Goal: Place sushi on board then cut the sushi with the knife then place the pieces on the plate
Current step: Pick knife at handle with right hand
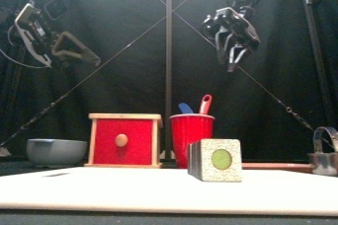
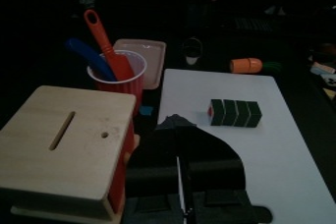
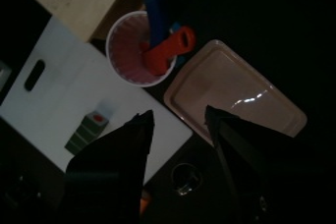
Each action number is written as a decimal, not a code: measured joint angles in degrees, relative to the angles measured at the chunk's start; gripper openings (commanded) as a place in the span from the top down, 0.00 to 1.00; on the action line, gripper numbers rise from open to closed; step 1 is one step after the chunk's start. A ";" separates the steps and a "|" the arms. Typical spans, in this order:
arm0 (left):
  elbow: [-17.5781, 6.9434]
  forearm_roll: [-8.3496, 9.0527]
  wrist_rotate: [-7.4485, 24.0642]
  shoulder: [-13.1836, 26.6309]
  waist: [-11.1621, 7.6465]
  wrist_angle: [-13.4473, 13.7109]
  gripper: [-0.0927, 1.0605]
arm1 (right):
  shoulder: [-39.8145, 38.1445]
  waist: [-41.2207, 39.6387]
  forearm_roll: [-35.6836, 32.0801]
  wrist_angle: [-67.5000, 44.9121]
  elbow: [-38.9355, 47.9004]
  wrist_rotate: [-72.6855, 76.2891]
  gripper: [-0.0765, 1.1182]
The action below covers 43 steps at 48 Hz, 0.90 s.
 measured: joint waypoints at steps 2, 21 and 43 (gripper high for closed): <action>0.00 -0.26 0.00 0.00 0.09 0.00 0.93 | 0.53 -2.20 2.72 0.44 -1.05 -4.04 0.25; -0.26 -3.96 0.00 -0.09 1.85 -0.09 0.93 | 13.18 -15.47 16.44 11.87 -10.90 -30.23 0.24; -0.18 -6.15 -0.09 -0.09 2.81 -0.09 0.93 | 29.88 -15.47 19.86 19.86 -23.91 -39.20 0.23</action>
